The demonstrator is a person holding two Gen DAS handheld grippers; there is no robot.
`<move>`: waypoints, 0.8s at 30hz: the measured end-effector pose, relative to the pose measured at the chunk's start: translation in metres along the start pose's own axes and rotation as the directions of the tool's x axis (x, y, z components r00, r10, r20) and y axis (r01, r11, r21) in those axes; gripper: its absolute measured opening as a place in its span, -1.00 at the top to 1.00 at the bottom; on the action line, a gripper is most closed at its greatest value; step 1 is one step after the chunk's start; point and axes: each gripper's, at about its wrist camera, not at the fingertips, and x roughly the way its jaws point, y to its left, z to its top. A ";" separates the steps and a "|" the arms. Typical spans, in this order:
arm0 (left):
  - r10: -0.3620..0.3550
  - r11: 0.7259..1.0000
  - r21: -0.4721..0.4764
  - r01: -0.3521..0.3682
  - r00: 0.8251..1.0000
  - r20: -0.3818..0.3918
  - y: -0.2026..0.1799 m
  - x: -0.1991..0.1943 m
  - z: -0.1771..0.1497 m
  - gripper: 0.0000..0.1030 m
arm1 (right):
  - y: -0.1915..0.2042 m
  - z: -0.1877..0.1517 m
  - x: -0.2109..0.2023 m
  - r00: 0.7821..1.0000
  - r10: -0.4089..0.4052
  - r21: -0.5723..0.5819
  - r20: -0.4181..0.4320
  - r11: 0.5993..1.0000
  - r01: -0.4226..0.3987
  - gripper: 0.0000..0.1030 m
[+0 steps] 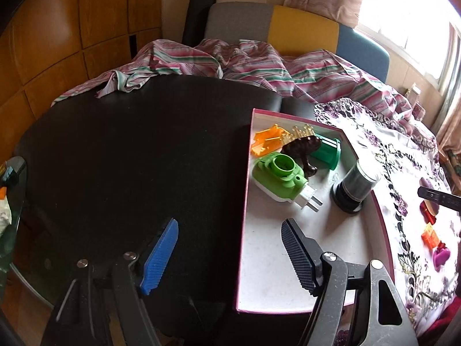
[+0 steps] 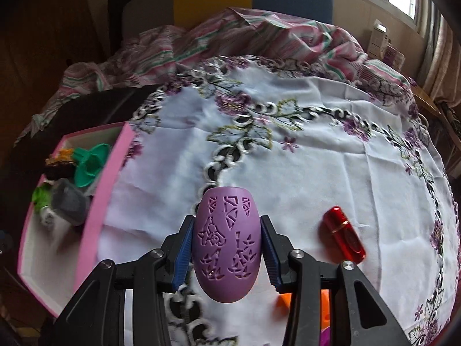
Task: Organize rigid objects
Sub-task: 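Carry the purple egg toward the tray with the right tool, then lower the purple egg into the tray and open the right tool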
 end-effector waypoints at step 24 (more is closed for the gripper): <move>0.000 0.999 -0.039 0.000 1.000 0.007 0.020 -0.004 -0.007 -0.41 | 0.195 -0.002 0.054 0.974 0.211 -0.142 -0.087 0.965 -0.221 0.15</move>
